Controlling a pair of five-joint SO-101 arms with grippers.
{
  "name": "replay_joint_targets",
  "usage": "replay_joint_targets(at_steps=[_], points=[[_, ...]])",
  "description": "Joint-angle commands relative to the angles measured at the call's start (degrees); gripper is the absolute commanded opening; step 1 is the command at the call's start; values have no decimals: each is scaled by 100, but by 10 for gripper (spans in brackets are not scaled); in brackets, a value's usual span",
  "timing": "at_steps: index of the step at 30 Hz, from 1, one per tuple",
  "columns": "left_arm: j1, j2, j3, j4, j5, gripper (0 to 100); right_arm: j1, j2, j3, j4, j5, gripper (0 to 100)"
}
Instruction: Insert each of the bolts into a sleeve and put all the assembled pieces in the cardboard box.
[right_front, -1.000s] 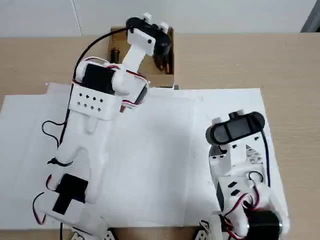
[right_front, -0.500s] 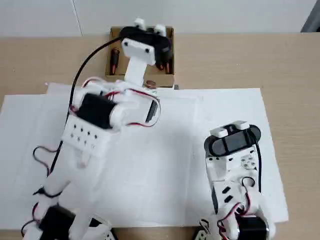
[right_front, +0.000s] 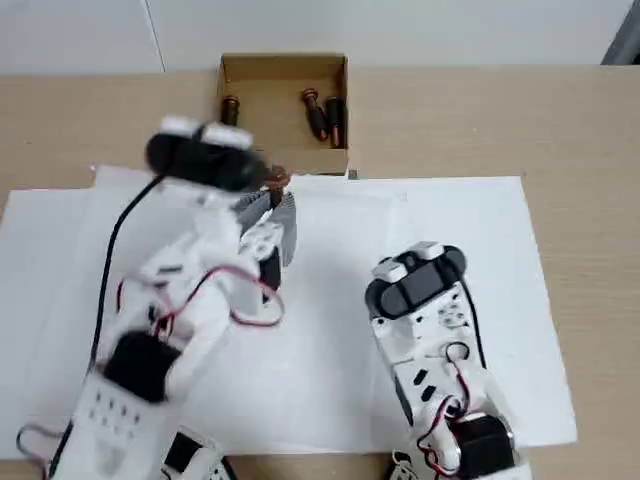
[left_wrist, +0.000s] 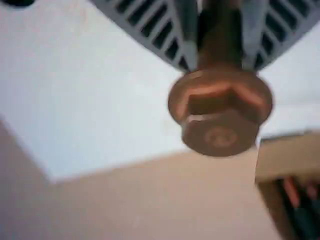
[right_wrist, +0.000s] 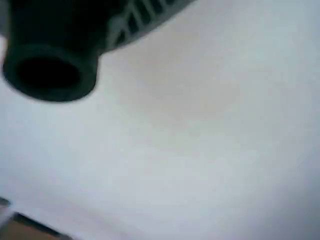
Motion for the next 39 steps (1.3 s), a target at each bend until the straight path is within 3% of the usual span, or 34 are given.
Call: replay_joint_targets(at_steps=[1, 6, 15, 19, 27, 39], points=[[-18, -1143, 743, -413, 299, 5, -409, -66, 79, -259, -53, 4], [-18, -2277, 1525, -440, 519, 5, -980, -66, 299, -541, -53, 4], [0, -3859, 3090, -1310, 554, 5, -1516, -66, 932, -1341, -44, 4], [26, -4378, 3530, -1495, 1073, 5, -1596, -66, 1134, -1780, -18, 4], [35, -4413, 3609, -1512, 1943, 5, -1903, -66, 1196, -1947, 0, 4], [545, -4404, 3864, -1503, 1969, 5, -2044, -66, 976, -1947, 0, 4]])
